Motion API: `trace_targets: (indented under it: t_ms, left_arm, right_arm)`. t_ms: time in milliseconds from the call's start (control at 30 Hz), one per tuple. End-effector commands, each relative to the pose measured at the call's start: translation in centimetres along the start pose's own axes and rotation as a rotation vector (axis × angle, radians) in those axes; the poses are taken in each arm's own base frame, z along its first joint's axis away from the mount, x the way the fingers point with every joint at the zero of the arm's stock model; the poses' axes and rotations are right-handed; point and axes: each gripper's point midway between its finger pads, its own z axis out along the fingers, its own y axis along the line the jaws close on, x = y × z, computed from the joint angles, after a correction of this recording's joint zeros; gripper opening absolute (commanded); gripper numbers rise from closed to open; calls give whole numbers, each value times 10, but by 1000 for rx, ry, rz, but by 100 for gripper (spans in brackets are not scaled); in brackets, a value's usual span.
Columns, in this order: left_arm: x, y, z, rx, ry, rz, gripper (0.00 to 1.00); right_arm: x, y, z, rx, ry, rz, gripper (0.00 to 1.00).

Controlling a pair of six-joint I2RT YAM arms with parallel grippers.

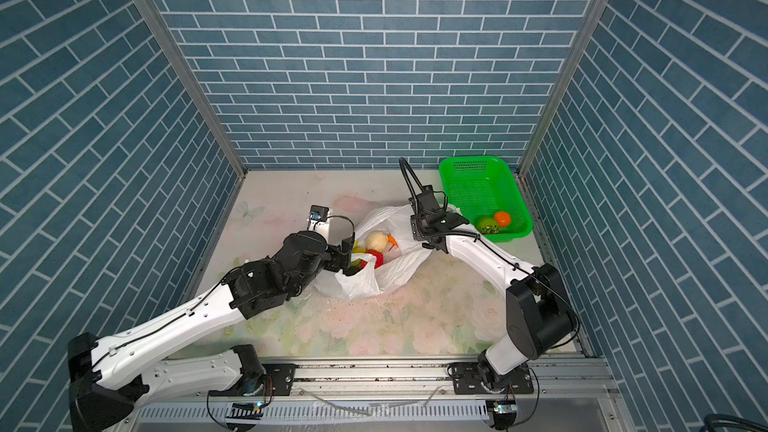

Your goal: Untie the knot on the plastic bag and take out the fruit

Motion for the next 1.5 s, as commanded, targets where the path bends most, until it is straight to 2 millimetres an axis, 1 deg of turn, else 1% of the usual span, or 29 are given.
trace_targets:
  t_ms: [0, 33, 100, 233, 300, 367, 433, 533, 667, 767, 833, 867, 1000, 1100, 1200, 1333, 1467]
  left_arm:
    - [14, 1, -8, 7, 97, -67, 97]
    - [17, -1, -8, 15, 119, -79, 99]
    - [23, -7, -8, 45, 152, -94, 100]
    - [32, -34, -12, 156, 204, -97, 100]
    - [41, -43, -11, 165, 249, -85, 100]
    - [52, -44, -8, 123, 290, -63, 100]
    - [62, -41, -3, 74, 315, -68, 100]
    - [71, -40, 6, 37, 330, -99, 100]
    - [86, -28, 19, -76, 362, -79, 100]
    - [96, -33, 30, -82, 378, -88, 100]
    - [101, -33, 36, -90, 385, -90, 90]
    - [102, -30, 37, -107, 383, -82, 84]
    - [103, -5, 38, -186, 361, -77, 38]
    - [99, 15, 39, -209, 338, -101, 17]
    - [92, 27, 42, -226, 326, -90, 0]
    - [80, 33, 48, -236, 306, -51, 0]
    - [54, 31, 52, -243, 266, 10, 0]
  right_arm:
    - [11, -2, 1, 2, 21, 23, 80]
    - [10, -2, 0, 1, 19, 24, 80]
    - [8, -1, -1, -2, 15, 26, 80]
    - [5, 0, -1, -3, 7, 29, 80]
    - [3, 0, 0, -4, 5, 30, 80]
    - [1, 1, 0, -5, 2, 34, 80]
    - [-1, 2, -1, -9, -5, 41, 80]
    - [-4, 3, -2, -16, -10, 48, 80]
    - [-6, 3, -3, -17, -17, 55, 80]
    - [-6, 3, -3, -18, -18, 54, 80]
    - [-7, 3, -2, -16, -20, 53, 81]
    - [-6, 2, -2, -14, -18, 52, 80]
    - [0, -5, -1, 9, -16, 50, 81]
    - [11, -14, 1, 30, 0, 54, 81]
    - [23, -27, 0, 62, 14, 63, 81]
    - [41, -45, -7, 100, 31, 80, 81]
    - [63, -63, -21, 142, 64, 98, 81]
